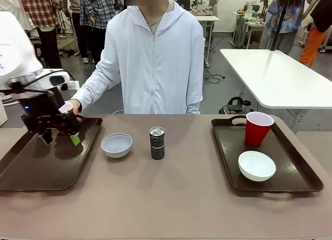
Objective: Prepare tableware on both trays.
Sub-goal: Pick up a Picnic Bowl from the table and place it on a Handle tray.
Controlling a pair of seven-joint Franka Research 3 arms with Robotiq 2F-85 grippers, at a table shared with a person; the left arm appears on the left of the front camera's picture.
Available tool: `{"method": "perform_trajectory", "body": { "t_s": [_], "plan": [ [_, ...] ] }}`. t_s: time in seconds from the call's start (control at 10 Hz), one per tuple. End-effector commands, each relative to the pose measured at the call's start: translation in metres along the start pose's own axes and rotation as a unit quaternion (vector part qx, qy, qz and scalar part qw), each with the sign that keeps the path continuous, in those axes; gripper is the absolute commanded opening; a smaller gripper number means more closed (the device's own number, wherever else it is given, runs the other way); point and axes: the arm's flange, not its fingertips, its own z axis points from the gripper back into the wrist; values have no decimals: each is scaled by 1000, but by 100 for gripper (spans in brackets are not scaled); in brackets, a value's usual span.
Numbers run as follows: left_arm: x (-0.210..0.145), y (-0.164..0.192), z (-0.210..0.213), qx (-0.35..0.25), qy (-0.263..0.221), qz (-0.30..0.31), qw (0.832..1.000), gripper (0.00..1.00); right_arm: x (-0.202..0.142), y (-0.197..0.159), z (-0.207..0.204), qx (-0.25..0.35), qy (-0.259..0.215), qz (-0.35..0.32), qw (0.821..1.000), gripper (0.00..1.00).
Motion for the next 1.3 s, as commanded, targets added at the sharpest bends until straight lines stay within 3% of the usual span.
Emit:
{"method": "perform_trajectory", "body": {
  "t_s": [0.0,0.3,0.5,0.7,1.0,1.1,1.2],
  "plan": [
    [35,-14,-8,44,-15,25,999,100,1,3,0,13,1,3,1000,89],
    [76,-32,-22,82,-59,22,995,100,0,0,0,0,0,-1,1000,89],
    [95,-35,-42,107,-94,5,990,100,11,-23,14,78,94,8,992,89],
    [111,-33,-68,109,-110,-4,988,100,17,-51,30,160,147,18,976,89],
    [105,-39,-83,64,-109,-27,992,100,19,-83,50,217,141,19,966,89],
    [108,-29,-78,86,-103,-27,991,100,21,-90,51,215,117,7,969,89],
    [108,-29,-78,86,-103,-27,991,100,11,-78,39,191,144,18,971,89]
  ]
}}
